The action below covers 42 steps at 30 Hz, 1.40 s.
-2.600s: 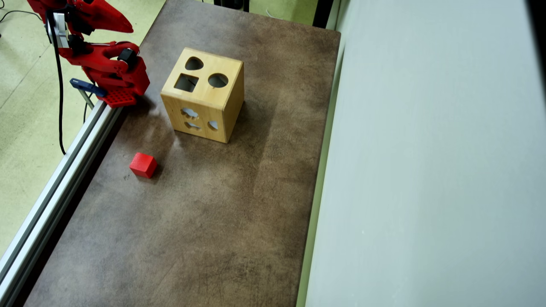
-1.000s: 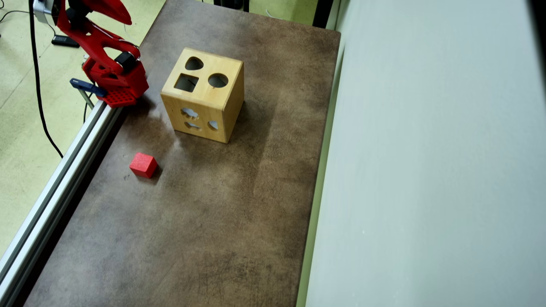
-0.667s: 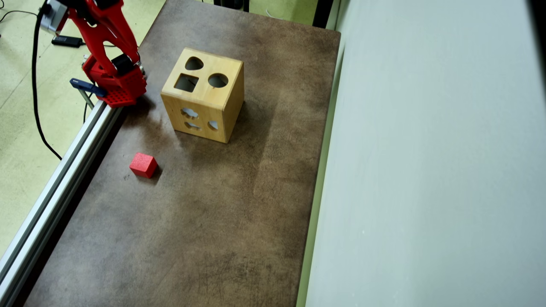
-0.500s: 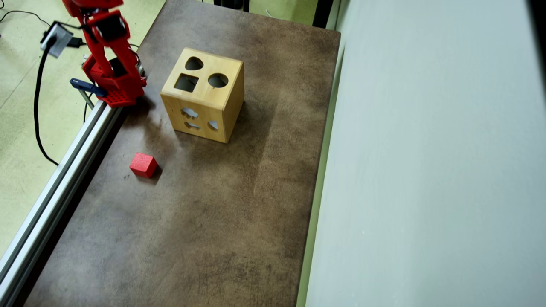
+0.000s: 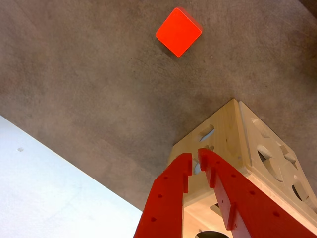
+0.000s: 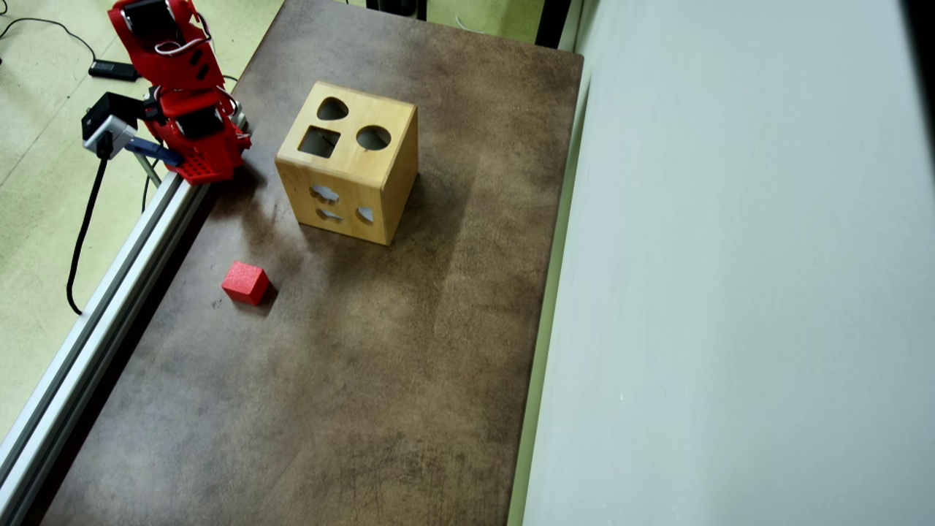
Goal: Pick and place the red cube on the square hole
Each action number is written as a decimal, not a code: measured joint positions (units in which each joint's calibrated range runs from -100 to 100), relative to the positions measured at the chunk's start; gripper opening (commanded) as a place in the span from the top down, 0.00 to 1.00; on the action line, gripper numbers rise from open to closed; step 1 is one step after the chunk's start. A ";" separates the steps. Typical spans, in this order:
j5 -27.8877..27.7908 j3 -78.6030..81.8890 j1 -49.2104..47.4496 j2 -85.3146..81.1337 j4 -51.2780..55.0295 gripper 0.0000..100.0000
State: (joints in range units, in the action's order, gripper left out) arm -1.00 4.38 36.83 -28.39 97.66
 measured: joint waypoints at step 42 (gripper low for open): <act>0.00 14.45 0.00 0.17 -0.16 0.36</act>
State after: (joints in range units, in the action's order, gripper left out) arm -1.00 18.83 36.83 -28.22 97.50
